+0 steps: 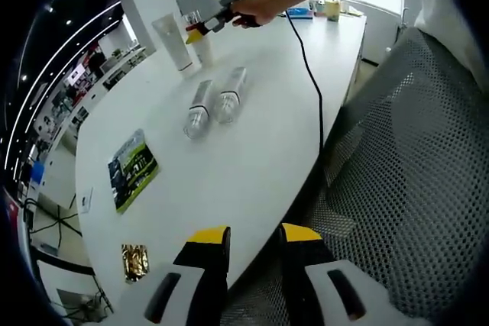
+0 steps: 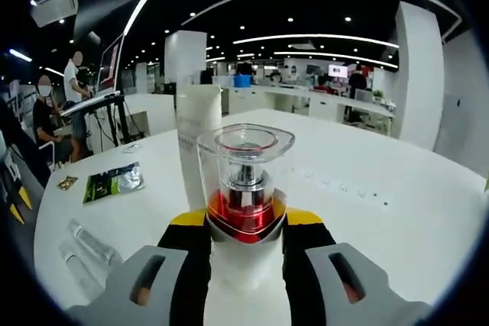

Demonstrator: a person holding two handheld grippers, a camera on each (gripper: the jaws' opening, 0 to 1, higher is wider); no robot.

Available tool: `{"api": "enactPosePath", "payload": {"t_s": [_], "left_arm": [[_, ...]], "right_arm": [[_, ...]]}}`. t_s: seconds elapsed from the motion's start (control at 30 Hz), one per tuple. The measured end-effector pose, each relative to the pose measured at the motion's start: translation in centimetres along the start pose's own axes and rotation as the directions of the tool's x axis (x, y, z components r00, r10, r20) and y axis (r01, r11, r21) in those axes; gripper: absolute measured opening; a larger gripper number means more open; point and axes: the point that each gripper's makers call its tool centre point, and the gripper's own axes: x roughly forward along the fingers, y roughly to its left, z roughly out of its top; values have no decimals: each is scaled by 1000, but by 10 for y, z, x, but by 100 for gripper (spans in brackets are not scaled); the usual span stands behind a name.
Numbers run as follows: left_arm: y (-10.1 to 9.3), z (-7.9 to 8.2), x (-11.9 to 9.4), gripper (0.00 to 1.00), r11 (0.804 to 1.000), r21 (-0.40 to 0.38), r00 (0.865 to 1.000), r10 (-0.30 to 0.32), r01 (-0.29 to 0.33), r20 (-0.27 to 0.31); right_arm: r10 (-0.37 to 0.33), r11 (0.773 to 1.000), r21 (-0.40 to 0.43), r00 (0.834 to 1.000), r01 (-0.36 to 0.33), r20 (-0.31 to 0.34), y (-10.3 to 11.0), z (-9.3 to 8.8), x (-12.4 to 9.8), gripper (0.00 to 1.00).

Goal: Arrange the skincare products in the storage area until every visible bottle or jar stands upright without overlapping.

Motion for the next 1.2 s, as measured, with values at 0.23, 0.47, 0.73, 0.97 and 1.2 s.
{"api": "enactPosePath", "payload": {"t_s": [0.23,0.47,0.73,0.97,1.2], "left_arm": [[0,0,0,26,1000,2,1000,-2,2,-4],[-5,3,0,26,1000,18,1000,-18,18,9],[-8,2,1,26,999,27,1000,-30,30,2],[-8,2,1,26,999,27,999,-35,35,2],[-8,3,1,26,999,33,999,-33,33,1]], "right_arm": [[7,999,32,999,-8,31,0,2,2,39],[26,998,56,1000,-25,-5,1,-14,0,49],[25,995,93,1000,-24,-9,-2,-21,-14,32],[37,994,102,999,-35,-17,1,-19,-11,29],[15,994,107,1000,-13,-24,4,-16,-4,29]]}}
